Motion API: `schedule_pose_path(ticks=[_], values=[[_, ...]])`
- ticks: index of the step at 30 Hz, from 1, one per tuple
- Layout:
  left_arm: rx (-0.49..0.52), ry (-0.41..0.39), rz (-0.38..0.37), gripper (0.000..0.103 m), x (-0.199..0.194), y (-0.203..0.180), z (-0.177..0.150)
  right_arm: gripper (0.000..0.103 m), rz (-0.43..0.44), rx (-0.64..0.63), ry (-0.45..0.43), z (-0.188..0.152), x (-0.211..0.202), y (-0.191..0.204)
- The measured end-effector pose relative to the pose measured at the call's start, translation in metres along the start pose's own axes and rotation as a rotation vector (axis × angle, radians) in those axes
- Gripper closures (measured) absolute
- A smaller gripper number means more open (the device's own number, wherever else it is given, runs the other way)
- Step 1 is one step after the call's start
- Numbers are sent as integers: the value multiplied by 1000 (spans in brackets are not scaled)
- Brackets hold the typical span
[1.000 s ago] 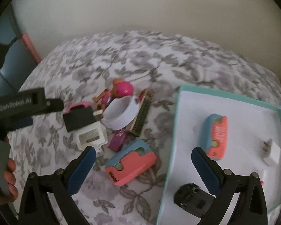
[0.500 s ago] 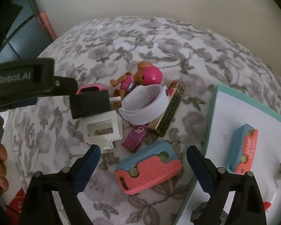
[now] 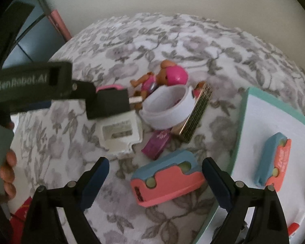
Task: Organize rigid objects
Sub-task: 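Move the left gripper to the black adapter while the right moves to the coral card case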
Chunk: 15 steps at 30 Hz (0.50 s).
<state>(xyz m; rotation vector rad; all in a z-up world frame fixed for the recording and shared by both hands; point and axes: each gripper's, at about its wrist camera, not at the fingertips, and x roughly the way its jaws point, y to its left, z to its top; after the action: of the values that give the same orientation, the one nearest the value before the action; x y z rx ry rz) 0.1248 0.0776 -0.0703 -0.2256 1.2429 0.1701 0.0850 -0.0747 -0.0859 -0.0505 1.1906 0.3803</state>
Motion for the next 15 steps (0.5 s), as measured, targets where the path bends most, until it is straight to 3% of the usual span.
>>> schedule_pose_path(ticks=[8,15], values=[[-5,10,-11,1,1,1,1,10,91,3,36,-6,2,-2],[0,19,-28,1,3,-1,1,12,-5,-105,68,-14,9,13]])
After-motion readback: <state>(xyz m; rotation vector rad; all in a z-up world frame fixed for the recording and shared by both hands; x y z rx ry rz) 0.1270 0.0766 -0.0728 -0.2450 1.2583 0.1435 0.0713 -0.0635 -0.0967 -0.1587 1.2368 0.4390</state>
